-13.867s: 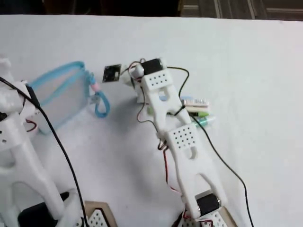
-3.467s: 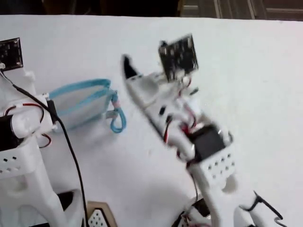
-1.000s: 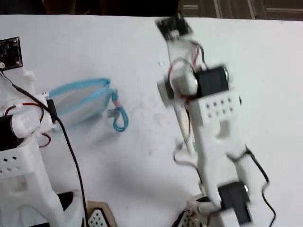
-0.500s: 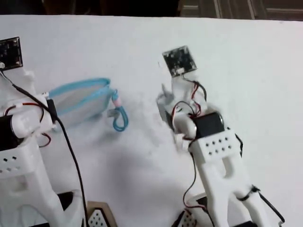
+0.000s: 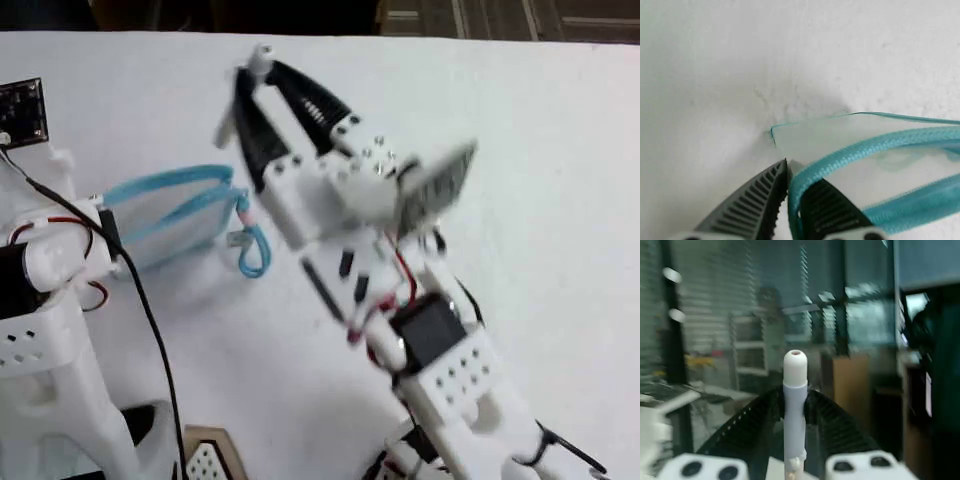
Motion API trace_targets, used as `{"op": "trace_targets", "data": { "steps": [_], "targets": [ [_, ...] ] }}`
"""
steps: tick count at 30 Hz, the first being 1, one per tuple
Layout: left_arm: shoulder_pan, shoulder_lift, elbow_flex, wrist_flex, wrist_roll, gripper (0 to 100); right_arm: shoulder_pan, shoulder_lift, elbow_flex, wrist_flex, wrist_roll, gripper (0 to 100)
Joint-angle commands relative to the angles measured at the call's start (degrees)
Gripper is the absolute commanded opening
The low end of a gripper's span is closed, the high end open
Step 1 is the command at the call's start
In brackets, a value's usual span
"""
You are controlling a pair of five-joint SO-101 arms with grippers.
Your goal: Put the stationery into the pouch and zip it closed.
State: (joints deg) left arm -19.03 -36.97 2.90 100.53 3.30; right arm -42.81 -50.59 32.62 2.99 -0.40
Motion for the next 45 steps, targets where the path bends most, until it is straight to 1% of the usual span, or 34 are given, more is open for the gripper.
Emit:
{"op": "trace_targets", "data": {
  "steps": [1, 3, 5, 11, 14, 18, 19, 20, 23, 24, 25, 27, 29, 31, 34, 36, 37, 39, 42, 45],
  "targets": [
    [0.4, -1.19, -0.26, -1.41, -0.44, 2, -8.13, -4.7, -0.35, -1.27, 3.6, 1.7],
    [0.4, -1.19, -0.26, -1.41, -0.44, 2, -11.65, -5.23, -0.35, 0.66, 4.66, 1.7],
    [0.4, -1.19, -0.26, -1.41, -0.44, 2, -12.88, -5.14, 0.09, 2.51, 4.92, 1.7],
    [0.4, -1.19, -0.26, -1.41, -0.44, 2, -12.09, -4.09, 8.18, 2.51, 4.84, 1.7],
    [0.4, -1.19, -0.26, -1.49, -0.44, 2, -11.82, -2.68, 12.92, -0.57, 5.19, 1.7],
    [0.4, -1.19, -0.26, -1.49, -0.44, 2, -10.68, 1.98, 13.36, 0.66, 6.24, 2.6],
    [0.4, -1.19, -0.26, -1.41, -0.44, 2, -10.51, 2.95, 12.57, 1.8, 6.24, 5.0],
    [0.4, -1.19, -0.26, -1.41, -0.44, 2, -10.51, 3.82, 11.52, 3.12, 5.98, 9.5],
    [0.4, -1.19, -0.26, -1.41, -0.44, 2, -10.51, 5.49, 6.95, 7.87, 5.98, 29.1],
    [0.4, -1.19, -0.26, -1.41, -0.44, 2, -10.51, 5.67, 4.92, 9.98, 6.07, 33.7],
    [0.4, -1.19, -0.26, -1.32, -0.44, 2, -10.51, 5.76, 2.81, 12.09, 6.07, 36.1],
    [0.4, -1.19, -0.26, -1.32, -0.44, 2, -9.98, 5.76, -1.32, 15.78, 5.98, 35.8],
    [0.4, -1.19, -0.26, -1.32, -0.44, 2, -7.96, 5.49, -5.01, 18.24, 5.98, 34.8],
    [0.4, -1.19, -0.26, -1.32, -0.44, 2, -4.09, 5.32, -8.88, 21.93, 6.07, 32.7],
    [0.4, -1.19, -0.26, -1.32, -0.44, 2, 4.53, 5.85, -15.03, 31.87, 6.42, 28.9],
    [0.4, -1.19, -0.26, -1.23, -0.44, 2, 10.33, 5.85, -17.32, 40.48, 6.59, 26.5],
    [0.4, -1.19, -0.26, -1.32, -0.44, 2, 12.79, 5.85, -17.93, 45.32, 7.56, 25.5],
    [0.4, -1.19, -0.26, -1.41, -0.44, 2, 16.84, 5.85, -18.11, 54.73, 14.15, 24.1],
    [0.4, -1.19, -0.26, -1.49, -0.44, 2, 22.02, 5.93, -16.79, 69.41, 29.36, 22.8],
    [0.4, -1.19, -0.26, -1.49, -0.44, 2, 26.59, 5.93, -11.69, 79.6, 45.71, 21.1]
  ]
}}
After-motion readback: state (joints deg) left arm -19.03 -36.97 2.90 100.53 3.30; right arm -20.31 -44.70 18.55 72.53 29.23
